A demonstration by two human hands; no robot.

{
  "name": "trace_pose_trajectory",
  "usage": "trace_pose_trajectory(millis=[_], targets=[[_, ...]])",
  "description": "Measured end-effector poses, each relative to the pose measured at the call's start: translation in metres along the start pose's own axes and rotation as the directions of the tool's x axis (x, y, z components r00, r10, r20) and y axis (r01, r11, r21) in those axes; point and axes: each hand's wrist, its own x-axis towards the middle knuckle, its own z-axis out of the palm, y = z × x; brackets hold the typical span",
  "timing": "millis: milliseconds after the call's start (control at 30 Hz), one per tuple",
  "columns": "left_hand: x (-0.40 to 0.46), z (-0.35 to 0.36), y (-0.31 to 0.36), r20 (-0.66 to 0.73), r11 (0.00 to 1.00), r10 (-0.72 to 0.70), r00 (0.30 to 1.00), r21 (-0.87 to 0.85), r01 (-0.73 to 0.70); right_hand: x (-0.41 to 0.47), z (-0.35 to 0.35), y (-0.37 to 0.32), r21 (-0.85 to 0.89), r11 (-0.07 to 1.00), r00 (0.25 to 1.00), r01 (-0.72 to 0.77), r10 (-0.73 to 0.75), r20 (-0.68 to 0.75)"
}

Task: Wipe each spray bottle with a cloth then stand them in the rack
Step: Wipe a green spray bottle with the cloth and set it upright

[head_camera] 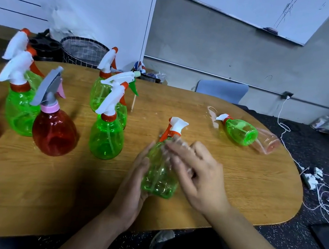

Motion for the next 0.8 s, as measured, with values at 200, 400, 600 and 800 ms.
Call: trace_pose_trajectory(millis=[200, 400, 600, 800], targets=[[0.000, 0.000, -0.001, -0.015, 1.000, 0.005, 1.000, 0.006, -0.005, 0.007, 0.018, 0.004, 0.009, 0.981, 0.981, -0.192, 0.191, 0.012], [0.004, -0.003, -0.003, -0.008, 1.000, -0.015, 1.000, -0.013, 0.015, -0.019, 0.014, -0.008, -0.066, 0.988, 0.989, 0.139, -0.134, 0.069], [0.003, -0.006, -0.002, -0.005, 1.000, 0.009, 1.000, -0.013, -0.009, -0.034, 0.004, -0.016, -0.048, 0.901, 0.881, 0.431, -0.408, 0.238], [0.002, -0.003, -0.004, 0.014, 0.999, 0.024, 1.000, 0.021, -0.024, 0.013, 0.003, -0.001, 0.005, 0.987, 0.986, -0.162, 0.162, -0.048]])
